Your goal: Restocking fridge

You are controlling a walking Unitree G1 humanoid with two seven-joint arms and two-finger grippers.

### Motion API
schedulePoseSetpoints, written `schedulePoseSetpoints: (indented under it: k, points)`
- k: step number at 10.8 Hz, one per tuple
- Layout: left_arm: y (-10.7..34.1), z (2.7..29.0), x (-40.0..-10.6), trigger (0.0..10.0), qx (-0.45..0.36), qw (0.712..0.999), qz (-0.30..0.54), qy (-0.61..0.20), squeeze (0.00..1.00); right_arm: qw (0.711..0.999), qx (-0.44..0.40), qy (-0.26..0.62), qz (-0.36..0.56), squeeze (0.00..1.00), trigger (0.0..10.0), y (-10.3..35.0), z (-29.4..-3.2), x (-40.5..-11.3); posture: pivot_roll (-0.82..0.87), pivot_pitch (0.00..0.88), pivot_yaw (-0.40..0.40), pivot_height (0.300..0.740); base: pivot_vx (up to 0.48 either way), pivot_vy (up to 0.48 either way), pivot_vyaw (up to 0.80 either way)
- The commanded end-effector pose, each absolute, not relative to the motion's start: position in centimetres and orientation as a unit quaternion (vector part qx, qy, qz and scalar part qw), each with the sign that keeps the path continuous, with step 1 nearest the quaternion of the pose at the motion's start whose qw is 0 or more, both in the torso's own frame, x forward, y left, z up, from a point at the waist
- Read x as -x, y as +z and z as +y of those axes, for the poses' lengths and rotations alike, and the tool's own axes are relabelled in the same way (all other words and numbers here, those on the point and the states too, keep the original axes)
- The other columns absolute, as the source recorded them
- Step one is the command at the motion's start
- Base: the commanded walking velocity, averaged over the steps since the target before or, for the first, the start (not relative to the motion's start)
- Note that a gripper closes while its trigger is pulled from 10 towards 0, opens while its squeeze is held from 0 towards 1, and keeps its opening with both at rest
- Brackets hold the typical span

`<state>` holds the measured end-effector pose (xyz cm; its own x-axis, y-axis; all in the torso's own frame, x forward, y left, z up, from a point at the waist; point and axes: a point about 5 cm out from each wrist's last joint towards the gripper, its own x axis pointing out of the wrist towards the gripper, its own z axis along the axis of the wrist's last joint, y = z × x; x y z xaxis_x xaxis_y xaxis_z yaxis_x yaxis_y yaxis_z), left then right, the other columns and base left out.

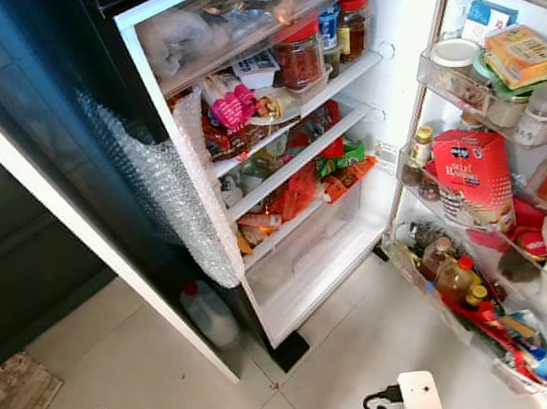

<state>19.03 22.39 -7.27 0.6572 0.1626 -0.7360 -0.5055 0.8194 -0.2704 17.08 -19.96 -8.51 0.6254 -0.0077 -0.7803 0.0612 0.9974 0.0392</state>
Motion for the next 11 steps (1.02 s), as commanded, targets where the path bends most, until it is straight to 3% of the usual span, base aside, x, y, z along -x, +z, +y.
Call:
schedulePoseSetpoints:
  k: [1,5,11]
  points:
    - [-8.1,22.3,-17.6,10.0,0.224,0.870,0.396,0.189,0.00,0.896,-0.040,-0.022,0.442,0.00,10.0,-8.8,-20.0,-16.5,-0.07,0.113,0.038,0.740,0.000,-0.251,0.00]
    - [-8.0,22.1,-17.8,10.0,0.223,0.872,0.394,0.183,0.00,0.890,-0.027,-0.040,0.453,0.00,10.0,-8.9,-22.2,-15.2,-0.07,0.105,0.042,0.740,0.000,-0.305,0.00]
    - [-7.9,22.1,-18.0,10.0,0.222,0.874,0.392,0.179,0.00,0.890,-0.032,-0.027,0.455,0.00,10.0,-9.1,-18.8,-16.5,-0.06,0.086,0.044,0.740,0.000,-0.388,0.00]
